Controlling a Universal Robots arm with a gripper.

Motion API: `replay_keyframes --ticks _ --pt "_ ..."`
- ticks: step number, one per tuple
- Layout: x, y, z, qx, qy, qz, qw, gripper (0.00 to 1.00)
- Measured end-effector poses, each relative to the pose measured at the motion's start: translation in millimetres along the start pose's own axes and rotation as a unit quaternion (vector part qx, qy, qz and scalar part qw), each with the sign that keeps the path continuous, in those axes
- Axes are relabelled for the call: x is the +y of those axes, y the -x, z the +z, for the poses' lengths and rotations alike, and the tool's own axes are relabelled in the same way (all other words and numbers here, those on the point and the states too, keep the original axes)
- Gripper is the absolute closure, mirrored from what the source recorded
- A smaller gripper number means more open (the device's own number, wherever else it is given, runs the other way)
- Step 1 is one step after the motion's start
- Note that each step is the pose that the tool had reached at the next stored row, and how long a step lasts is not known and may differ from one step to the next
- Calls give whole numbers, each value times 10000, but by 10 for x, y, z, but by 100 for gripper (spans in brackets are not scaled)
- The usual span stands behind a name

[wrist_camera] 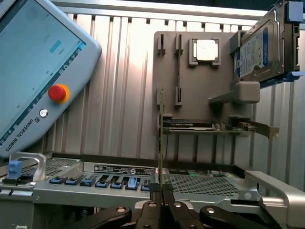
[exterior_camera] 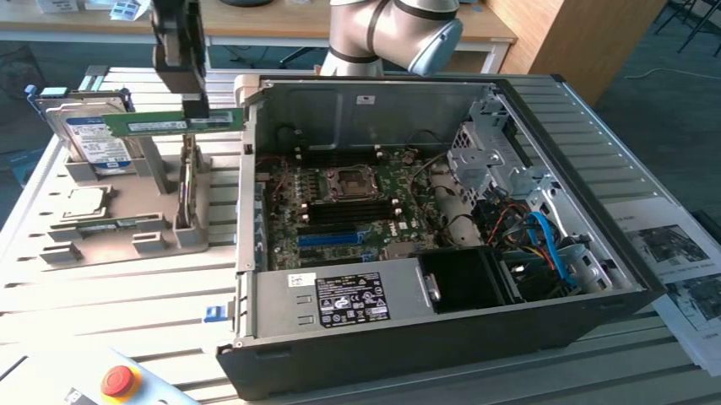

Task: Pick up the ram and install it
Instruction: 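Pick up the ram and move it above insertion slot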

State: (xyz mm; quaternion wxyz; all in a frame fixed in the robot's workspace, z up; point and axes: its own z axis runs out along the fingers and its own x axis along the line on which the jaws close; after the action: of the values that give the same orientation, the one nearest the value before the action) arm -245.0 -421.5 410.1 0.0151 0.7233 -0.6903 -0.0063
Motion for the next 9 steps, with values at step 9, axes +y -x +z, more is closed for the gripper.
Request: replay_keyframes --ticks 9 --pt "-305 -17 -10 0 0 1 10000 88"
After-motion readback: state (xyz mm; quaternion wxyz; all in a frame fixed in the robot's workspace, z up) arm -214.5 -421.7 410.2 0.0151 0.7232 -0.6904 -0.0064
